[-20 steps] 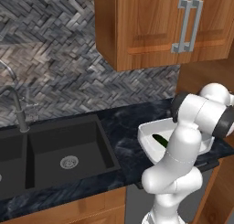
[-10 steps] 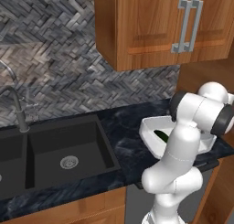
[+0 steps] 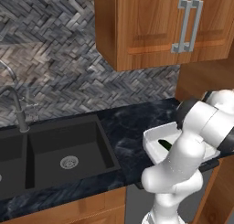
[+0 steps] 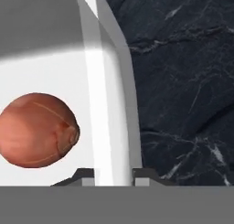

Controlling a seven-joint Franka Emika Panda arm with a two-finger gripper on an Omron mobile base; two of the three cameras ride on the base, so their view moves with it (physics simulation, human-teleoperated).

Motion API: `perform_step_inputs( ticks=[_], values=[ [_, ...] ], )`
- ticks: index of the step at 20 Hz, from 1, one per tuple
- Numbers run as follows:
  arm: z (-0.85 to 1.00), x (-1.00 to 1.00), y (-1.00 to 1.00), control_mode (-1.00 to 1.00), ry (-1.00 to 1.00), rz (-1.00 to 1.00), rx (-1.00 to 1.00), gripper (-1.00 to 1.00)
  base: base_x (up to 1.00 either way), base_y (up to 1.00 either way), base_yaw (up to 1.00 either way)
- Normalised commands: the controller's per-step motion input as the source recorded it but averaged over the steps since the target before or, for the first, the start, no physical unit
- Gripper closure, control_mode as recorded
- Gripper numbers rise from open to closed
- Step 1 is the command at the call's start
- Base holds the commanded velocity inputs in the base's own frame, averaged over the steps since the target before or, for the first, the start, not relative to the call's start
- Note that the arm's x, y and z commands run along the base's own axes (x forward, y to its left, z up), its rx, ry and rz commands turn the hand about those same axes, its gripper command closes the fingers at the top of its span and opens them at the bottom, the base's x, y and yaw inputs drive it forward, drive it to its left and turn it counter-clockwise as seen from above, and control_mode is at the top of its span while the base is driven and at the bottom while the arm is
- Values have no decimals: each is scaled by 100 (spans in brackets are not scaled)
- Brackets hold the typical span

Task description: Take the onion and cucumber out of the freezer and place them in the tupperware container on the counter. Then put the tupperware containing the vegetables back in the freezer.

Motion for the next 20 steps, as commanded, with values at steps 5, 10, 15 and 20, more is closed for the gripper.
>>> perform_step_inputs(
  ticks=[5,10,15,20],
  values=[
    [66,-56,49,-100,-8,-21,8,100,0,0,0],
    [80,-6,62,-100,-8,-28,4,100,0,0,0],
    [70,-8,58,-100,-2,-29,3,100,0,0,0],
    [79,-72,27,-100,0,-17,7,100,0,0,0]
  ],
)
